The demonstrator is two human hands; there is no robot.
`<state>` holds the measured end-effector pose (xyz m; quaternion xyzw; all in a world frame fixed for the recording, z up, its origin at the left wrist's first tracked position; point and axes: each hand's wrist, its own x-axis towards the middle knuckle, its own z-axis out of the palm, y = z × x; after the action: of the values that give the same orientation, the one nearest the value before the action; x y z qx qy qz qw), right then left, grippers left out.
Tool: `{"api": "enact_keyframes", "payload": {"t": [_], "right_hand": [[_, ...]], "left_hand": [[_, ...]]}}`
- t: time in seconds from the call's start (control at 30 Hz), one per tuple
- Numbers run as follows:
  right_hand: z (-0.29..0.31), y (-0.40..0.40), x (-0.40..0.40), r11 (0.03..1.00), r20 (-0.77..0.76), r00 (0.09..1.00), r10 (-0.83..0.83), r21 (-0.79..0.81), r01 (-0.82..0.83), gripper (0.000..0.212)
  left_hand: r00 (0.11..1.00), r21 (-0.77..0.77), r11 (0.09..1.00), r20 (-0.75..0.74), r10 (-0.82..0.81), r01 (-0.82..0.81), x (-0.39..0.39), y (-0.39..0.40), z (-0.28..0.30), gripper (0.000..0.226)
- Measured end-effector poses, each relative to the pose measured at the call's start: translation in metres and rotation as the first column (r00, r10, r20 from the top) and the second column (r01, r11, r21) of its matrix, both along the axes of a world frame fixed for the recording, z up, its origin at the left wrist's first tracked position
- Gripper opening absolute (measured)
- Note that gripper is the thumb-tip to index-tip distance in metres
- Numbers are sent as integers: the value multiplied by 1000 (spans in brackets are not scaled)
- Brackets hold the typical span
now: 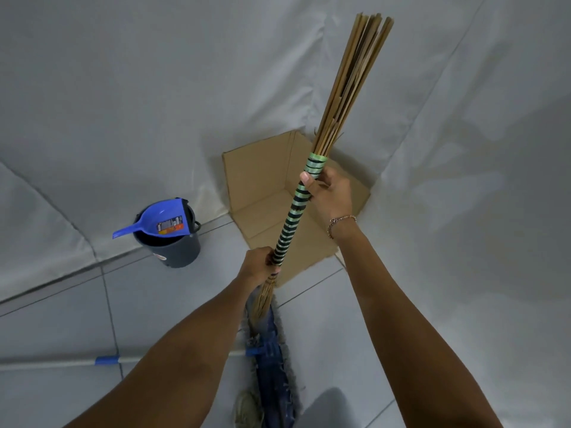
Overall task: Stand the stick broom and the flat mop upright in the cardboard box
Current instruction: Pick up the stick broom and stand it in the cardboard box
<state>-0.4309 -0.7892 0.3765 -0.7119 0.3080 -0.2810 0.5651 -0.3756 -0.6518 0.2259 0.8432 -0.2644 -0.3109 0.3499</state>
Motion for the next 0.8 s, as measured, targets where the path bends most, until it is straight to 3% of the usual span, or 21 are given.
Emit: {"api": "enact_keyframes", "payload": {"t": [0.33, 0.6, 0.8], "right_hand": [[10, -138, 83, 990, 47, 989, 141, 0, -141, 9], [-9, -299, 158, 959, 10, 959, 283, 11, -283, 13], [-21, -376, 192, 947, -12, 948, 319, 34, -318, 20]], "left_hand": [[997, -5, 997, 1, 74, -74, 74, -140, -1, 36], [975, 55, 974, 51, 217, -219, 131, -299, -13, 25], [950, 66, 948, 22, 311, -312, 147, -369, -20, 22]]}}
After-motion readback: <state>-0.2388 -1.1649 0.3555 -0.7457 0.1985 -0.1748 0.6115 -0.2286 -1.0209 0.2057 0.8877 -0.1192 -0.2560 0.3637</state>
